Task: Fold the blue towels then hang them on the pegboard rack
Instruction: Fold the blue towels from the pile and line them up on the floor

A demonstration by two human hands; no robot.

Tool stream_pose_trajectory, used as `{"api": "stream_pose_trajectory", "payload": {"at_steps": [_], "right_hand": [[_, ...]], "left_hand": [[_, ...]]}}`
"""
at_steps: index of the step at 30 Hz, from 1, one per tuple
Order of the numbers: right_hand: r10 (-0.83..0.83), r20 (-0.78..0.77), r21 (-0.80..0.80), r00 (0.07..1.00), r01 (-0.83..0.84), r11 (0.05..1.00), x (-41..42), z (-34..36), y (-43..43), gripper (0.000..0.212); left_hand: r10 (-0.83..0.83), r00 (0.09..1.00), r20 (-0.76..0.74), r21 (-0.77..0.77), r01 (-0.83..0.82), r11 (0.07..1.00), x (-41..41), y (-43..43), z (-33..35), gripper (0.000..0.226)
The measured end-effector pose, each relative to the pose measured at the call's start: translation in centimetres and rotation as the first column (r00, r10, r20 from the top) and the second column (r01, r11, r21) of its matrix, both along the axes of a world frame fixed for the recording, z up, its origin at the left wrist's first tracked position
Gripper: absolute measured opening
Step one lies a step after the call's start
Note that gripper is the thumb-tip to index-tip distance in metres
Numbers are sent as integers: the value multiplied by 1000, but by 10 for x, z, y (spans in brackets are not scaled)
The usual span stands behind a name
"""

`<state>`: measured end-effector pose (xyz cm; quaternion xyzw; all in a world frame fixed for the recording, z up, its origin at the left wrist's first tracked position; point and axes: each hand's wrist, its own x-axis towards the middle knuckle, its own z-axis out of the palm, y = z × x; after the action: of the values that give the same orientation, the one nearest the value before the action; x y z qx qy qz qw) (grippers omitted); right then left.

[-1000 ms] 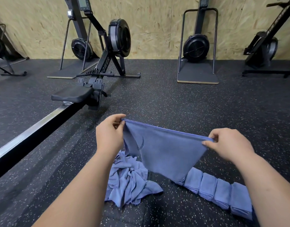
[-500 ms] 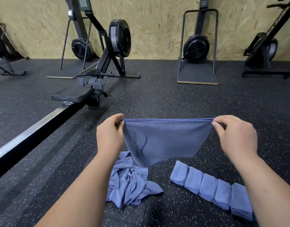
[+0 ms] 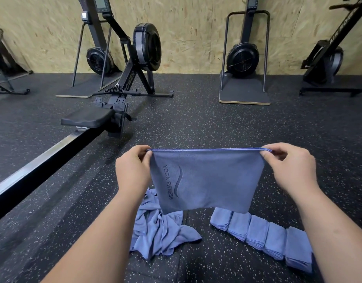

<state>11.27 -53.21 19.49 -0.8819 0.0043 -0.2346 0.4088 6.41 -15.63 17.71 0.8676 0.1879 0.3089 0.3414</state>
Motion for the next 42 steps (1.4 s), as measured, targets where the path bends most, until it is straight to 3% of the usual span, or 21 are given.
{"api": "stream_pose_trajectory", "payload": {"at_steps": [2, 5, 8, 12, 16, 18, 22, 28, 35, 42], "right_hand": [[45, -35, 215, 998, -37, 976, 5, -3, -2, 7], [150, -80, 561, 985, -80, 824, 13, -7, -5, 5], [186, -94, 716, 978, -64, 695, 18, -7, -12, 10], [123, -99, 646, 988, -30, 762, 21, -12, -25, 5], [77, -95, 576, 993, -9, 817, 19, -14, -24, 5], [64, -111, 564, 992, 10, 825, 19, -16, -19, 6], [38, -190, 520, 981, 68, 851, 20, -17, -8, 5], [105, -251, 454, 962, 21, 891, 9, -12, 28, 10], [242, -211, 467, 947, -120, 876, -14, -12, 76, 3], [287, -146, 298, 947, -235, 925, -31, -18, 104, 6]], "left_hand": [[2, 1000, -6, -51, -2, 999, 1, 0, 1, 6], [-45, 998, 47, -244, 55, 968, 4, 2, 1, 3], [-133, 983, 130, -467, 179, 866, 5, 3, 1, 8], [-246, 963, 111, -539, 267, 799, 6, 3, -2, 4], [-209, 977, -47, -245, 191, 950, 9, 3, -8, 8], [-148, 988, -38, -184, 139, 973, 7, -5, -5, 8], [-94, 995, -15, -407, 80, 910, 11, -26, -1, 8], [-197, 978, -69, -650, 105, 752, 14, -61, -5, 11], [-303, 951, -55, -676, 188, 713, 10, -98, -12, 10], [-367, 930, -4, -692, 262, 673, 3, -125, -8, 5]]}}
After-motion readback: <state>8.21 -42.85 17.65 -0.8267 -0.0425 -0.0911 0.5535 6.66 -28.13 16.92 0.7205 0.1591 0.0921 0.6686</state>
